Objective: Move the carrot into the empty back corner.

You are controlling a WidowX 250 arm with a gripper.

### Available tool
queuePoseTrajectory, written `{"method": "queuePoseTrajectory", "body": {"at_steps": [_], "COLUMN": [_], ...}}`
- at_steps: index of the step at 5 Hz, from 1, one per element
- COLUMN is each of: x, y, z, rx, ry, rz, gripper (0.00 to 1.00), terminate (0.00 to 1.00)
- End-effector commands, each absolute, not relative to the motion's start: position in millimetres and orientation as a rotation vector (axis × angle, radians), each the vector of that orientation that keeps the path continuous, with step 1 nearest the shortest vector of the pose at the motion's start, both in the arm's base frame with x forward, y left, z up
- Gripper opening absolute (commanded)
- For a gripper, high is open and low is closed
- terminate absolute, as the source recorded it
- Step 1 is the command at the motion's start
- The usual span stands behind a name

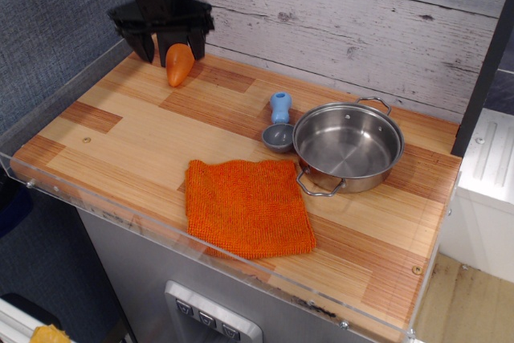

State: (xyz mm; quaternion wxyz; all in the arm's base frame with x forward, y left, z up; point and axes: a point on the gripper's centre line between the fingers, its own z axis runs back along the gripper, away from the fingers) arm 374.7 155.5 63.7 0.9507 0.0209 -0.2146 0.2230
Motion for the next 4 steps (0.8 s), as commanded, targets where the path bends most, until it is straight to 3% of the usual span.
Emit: {"method": "queuePoseTrajectory", "body": {"at_steps": [1, 3, 4], "x": [336.4, 336.4, 336.4], "y": [158.1, 158.1, 158.1], "z": [123.7, 123.7, 123.7], "rx": [0.022, 0.022, 0.022], "ry": [-0.523, -0.523, -0.523], "rz": [0.478, 0.478, 0.478], "gripper": [1.0, 1.0, 1.0], "terminate": [0.0, 0.0, 1.0]}}
